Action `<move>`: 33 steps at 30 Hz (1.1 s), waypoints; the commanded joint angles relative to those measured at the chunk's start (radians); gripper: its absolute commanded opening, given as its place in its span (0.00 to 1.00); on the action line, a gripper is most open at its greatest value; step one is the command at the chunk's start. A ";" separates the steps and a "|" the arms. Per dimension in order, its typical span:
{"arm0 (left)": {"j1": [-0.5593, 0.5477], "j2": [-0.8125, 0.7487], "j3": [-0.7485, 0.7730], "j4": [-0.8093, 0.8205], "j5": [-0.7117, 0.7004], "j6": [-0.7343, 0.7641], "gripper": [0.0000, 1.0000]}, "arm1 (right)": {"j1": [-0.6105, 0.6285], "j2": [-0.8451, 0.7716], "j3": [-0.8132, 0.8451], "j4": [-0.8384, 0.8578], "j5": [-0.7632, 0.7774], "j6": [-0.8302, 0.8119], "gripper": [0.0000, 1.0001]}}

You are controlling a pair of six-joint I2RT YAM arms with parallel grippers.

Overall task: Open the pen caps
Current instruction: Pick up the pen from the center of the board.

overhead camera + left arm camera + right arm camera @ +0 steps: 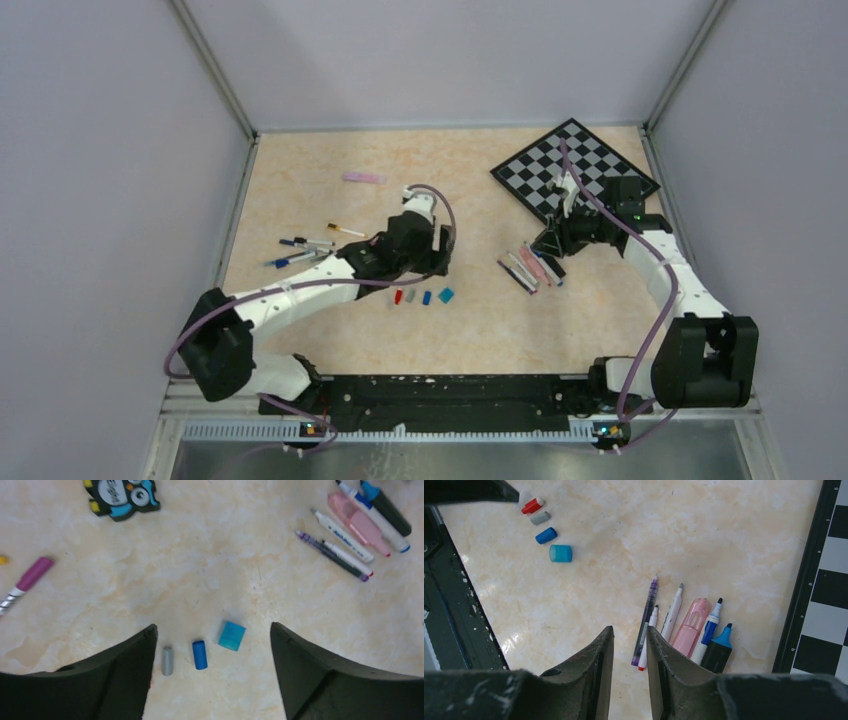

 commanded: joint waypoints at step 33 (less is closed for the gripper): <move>0.679 0.900 1.059 -0.454 0.037 -0.391 0.62 | 0.001 -0.094 -0.018 0.027 -0.078 0.001 0.29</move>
